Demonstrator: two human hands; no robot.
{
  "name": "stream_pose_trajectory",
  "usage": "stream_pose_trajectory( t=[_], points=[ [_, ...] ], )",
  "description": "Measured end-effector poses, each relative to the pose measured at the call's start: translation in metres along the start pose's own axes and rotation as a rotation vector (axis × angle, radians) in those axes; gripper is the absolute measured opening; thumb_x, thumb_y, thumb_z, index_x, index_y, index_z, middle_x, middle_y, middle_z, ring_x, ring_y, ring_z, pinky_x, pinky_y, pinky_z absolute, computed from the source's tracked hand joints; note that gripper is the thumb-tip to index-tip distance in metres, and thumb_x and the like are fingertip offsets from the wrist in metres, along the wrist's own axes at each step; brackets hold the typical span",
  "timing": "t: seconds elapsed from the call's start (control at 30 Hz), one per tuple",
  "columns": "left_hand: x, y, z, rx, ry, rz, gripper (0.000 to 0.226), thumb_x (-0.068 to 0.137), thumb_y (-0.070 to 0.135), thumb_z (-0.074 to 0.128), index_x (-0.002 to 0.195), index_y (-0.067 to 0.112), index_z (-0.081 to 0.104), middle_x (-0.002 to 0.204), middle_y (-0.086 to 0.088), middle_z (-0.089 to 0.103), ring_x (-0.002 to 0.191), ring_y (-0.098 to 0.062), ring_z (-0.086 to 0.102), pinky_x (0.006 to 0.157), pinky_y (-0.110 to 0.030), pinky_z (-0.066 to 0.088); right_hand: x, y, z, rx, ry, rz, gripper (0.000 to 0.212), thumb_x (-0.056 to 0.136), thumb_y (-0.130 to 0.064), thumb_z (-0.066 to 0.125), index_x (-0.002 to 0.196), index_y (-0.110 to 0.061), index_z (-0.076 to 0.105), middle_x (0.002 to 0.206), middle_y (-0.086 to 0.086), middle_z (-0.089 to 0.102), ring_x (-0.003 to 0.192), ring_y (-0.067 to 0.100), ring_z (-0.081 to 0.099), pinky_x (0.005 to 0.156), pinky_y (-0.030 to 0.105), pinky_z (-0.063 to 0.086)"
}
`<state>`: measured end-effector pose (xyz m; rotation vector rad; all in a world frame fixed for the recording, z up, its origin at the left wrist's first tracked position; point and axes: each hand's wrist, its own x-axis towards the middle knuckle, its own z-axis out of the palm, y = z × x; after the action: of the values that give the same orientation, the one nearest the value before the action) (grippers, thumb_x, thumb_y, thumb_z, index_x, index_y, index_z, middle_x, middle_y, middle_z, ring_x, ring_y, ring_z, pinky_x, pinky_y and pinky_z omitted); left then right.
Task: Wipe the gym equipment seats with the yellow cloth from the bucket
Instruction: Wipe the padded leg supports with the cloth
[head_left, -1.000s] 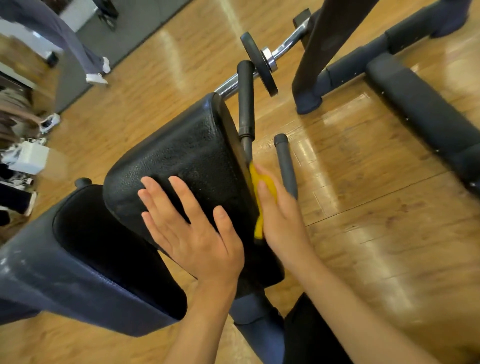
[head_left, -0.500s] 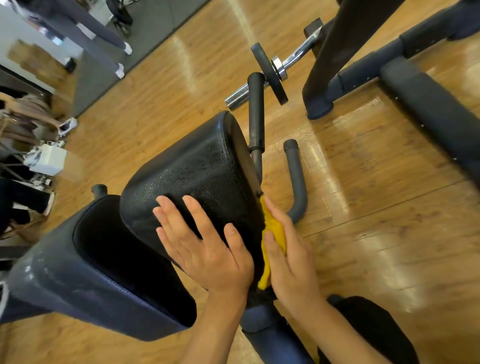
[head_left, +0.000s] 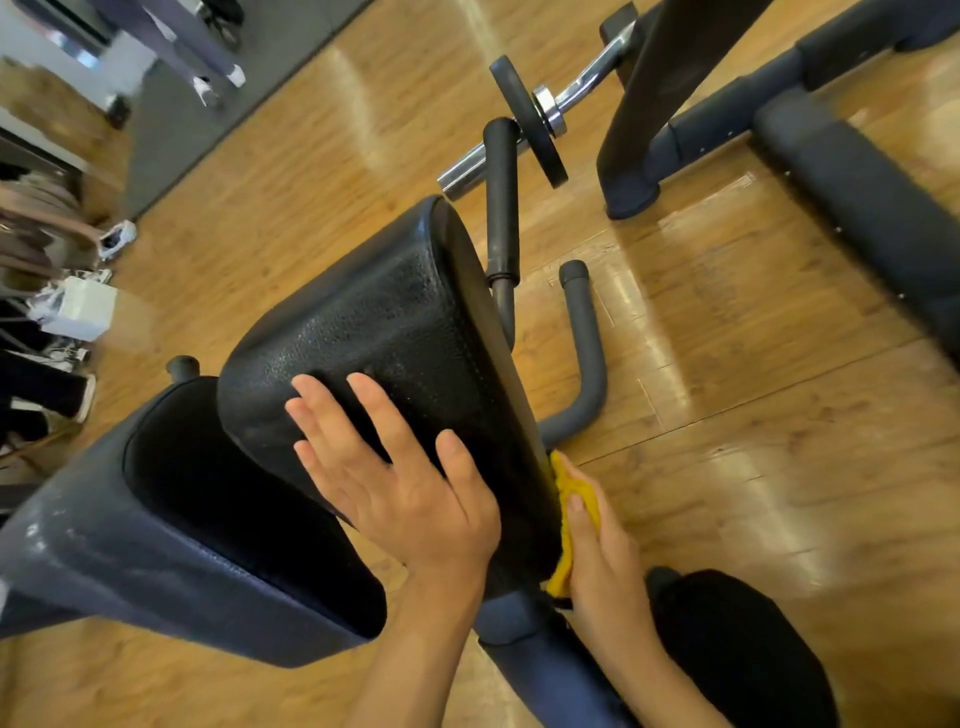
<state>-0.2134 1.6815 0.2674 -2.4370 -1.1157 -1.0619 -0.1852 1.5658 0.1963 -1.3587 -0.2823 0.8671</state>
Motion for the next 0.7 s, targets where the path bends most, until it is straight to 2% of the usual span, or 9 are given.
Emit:
stream_pose_trajectory(
  t=[0.07,0.1,0.17,0.27,0.33,0.4,0.5,0.6,0.7],
  points=[
    [-0.001,0.000,0.000,0.003,-0.006,-0.005,0.064,0.100,0.029,0.034,0.157,0.001,0.023,0.160,-0.033,0.022,0.153,-0.045,0.018,0.124,-0.056,0.018,0.011,-0.006,0.001,0.007,-0.003,0.031,0.032,0.103,-0.050,0.034,0.131,-0.054,0.049,0.129,-0.027,0.060,0.117,-0.012,0.053,0.102,0.023,0.047],
    [-0.001,0.000,-0.001,0.007,-0.007,-0.004,0.065,0.099,0.028,0.035,0.157,0.001,0.023,0.160,-0.033,0.022,0.153,-0.046,0.018,0.124,-0.056,0.018,0.025,-0.024,0.004,0.009,-0.014,0.004,0.033,0.105,-0.046,0.035,0.135,-0.050,0.049,0.130,-0.022,0.061,0.113,-0.015,0.053,0.097,0.017,0.046],
    [-0.001,-0.001,-0.001,0.012,-0.013,-0.001,0.066,0.098,0.028,0.035,0.157,0.001,0.022,0.161,-0.033,0.022,0.154,-0.045,0.017,0.124,-0.056,0.017,0.063,-0.080,0.012,0.014,-0.049,-0.170,0.039,0.108,-0.035,0.035,0.146,-0.034,0.045,0.143,-0.014,0.055,0.123,-0.016,0.047,0.098,0.007,0.040],
    [0.000,0.000,-0.001,-0.005,-0.025,-0.003,0.064,0.100,0.028,0.034,0.156,0.001,0.022,0.161,-0.033,0.021,0.153,-0.046,0.016,0.125,-0.056,0.016,0.114,-0.165,0.030,0.037,-0.113,-0.374,0.041,0.109,-0.034,0.036,0.147,-0.024,0.047,0.148,-0.012,0.052,0.133,-0.002,0.046,0.102,0.020,0.048],
    [0.000,0.000,-0.002,-0.013,-0.026,-0.010,0.062,0.103,0.031,0.030,0.157,0.001,0.022,0.161,-0.032,0.020,0.154,-0.043,0.014,0.125,-0.056,0.016,0.127,-0.181,0.036,0.088,-0.125,-0.399,0.040,0.109,-0.032,0.038,0.144,-0.021,0.051,0.141,-0.013,0.057,0.128,-0.004,0.049,0.092,0.013,0.049],
    [-0.001,-0.001,-0.003,-0.016,-0.025,-0.006,0.061,0.105,0.034,0.026,0.157,0.002,0.021,0.162,-0.031,0.019,0.156,-0.039,0.011,0.125,-0.056,0.016,0.112,-0.158,0.033,0.144,-0.116,-0.360,0.040,0.109,-0.032,0.038,0.146,-0.025,0.049,0.140,-0.018,0.056,0.127,-0.010,0.047,0.094,0.007,0.043],
    [-0.001,0.000,-0.003,-0.010,-0.023,-0.007,0.061,0.105,0.033,0.027,0.158,0.002,0.022,0.162,-0.031,0.019,0.156,-0.038,0.010,0.125,-0.055,0.015,0.057,-0.083,0.018,0.101,-0.080,-0.246,0.043,0.106,-0.040,0.037,0.148,-0.039,0.042,0.147,-0.022,0.049,0.136,-0.008,0.040,0.113,0.017,0.034],
    [0.001,0.001,-0.001,-0.010,-0.020,0.000,0.061,0.106,0.033,0.026,0.157,0.002,0.022,0.162,-0.031,0.020,0.155,-0.042,0.013,0.126,-0.053,0.013,0.006,-0.032,0.006,0.000,-0.030,-0.109,0.039,0.098,-0.058,0.034,0.137,-0.056,0.038,0.143,-0.033,0.047,0.133,-0.014,0.040,0.111,0.018,0.036],
    [0.000,0.002,-0.002,-0.012,-0.024,-0.004,0.061,0.104,0.030,0.031,0.157,0.001,0.024,0.162,-0.032,0.020,0.154,-0.045,0.016,0.126,-0.053,0.012,0.014,-0.041,0.007,-0.033,-0.009,-0.075,0.034,0.105,-0.048,0.035,0.138,-0.048,0.041,0.137,-0.026,0.053,0.126,-0.015,0.045,0.102,0.013,0.041]
  ],
)
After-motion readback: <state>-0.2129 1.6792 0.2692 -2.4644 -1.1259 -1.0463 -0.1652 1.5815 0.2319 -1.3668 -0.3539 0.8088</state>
